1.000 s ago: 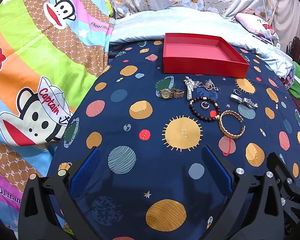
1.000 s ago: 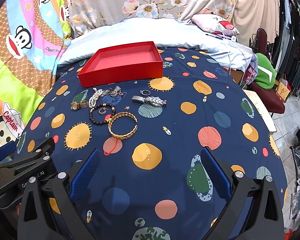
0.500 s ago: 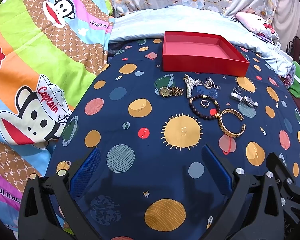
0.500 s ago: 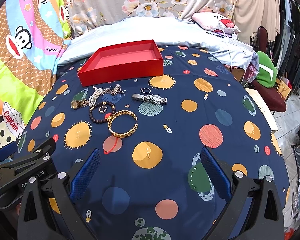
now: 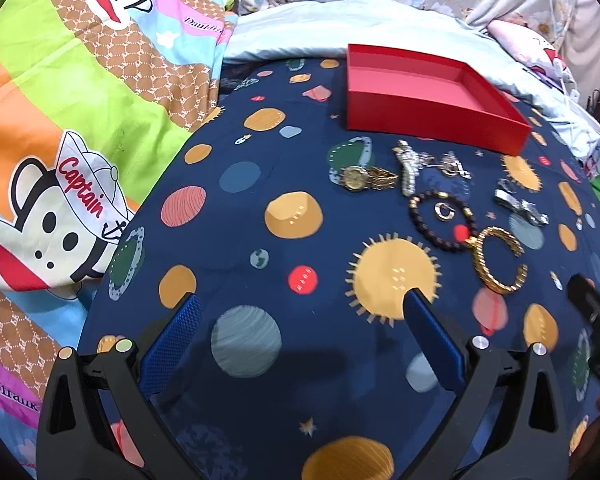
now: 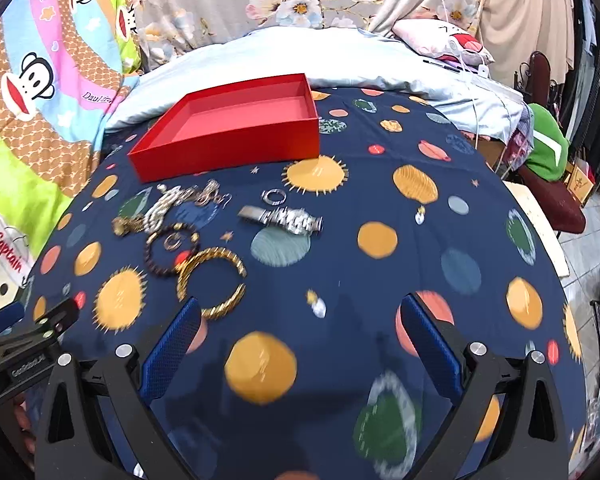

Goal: Organize jewelry
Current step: 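Lower the right gripper onto the silver watch and close on it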

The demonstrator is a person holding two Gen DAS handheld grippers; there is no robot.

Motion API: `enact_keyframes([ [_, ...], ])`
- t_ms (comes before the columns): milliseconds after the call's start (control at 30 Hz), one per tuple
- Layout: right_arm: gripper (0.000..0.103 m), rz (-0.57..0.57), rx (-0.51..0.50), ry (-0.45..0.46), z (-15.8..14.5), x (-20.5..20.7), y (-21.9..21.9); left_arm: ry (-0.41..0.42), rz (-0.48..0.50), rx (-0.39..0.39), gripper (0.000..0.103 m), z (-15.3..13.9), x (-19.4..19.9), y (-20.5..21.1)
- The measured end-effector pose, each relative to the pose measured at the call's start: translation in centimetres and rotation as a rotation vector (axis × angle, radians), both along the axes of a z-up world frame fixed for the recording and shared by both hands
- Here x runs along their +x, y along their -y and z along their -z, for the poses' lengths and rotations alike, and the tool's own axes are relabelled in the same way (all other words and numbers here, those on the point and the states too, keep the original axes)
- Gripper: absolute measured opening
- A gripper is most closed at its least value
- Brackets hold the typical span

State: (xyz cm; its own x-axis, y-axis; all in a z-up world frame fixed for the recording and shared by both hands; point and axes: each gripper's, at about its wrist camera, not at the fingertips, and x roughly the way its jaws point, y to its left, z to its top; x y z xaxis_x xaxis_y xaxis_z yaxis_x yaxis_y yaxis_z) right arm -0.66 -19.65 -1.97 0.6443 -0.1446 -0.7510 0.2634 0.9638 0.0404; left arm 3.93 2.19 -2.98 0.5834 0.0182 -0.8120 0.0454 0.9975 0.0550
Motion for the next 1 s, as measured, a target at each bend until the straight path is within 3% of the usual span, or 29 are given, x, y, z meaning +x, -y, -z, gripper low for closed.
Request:
enact_keyframes([
  [233,0.097,-0.025,0.021,-0.021,1.3,4.7,2.4,-0.025,-0.01,0.005,0.098,1.2,3.0,-0.2],
  [333,0.092,-0.031,0.041,-0.039,2.1,6.8,3.6,-0.026,-0.003,0.011,0.098,1.5,3.9,0.1],
  [533,0.08,-0.066,0.04,-0.055,2.9,9.3,4.0,-0.036,0.006,0.01,0.098,2.0,5.6,0.8],
  [800,0.052,-0.142,0.087,-0.078,3.5,9.8,3.6,-0.042,0.034,-0.005,0.098,2.1,6.1,1.6],
  [1000,0.043,-0.168,0.068,-0.115,3.4,9.0,2.9,-0.049,0.059,-0.013,0.098,2.2,5.4,2.2],
])
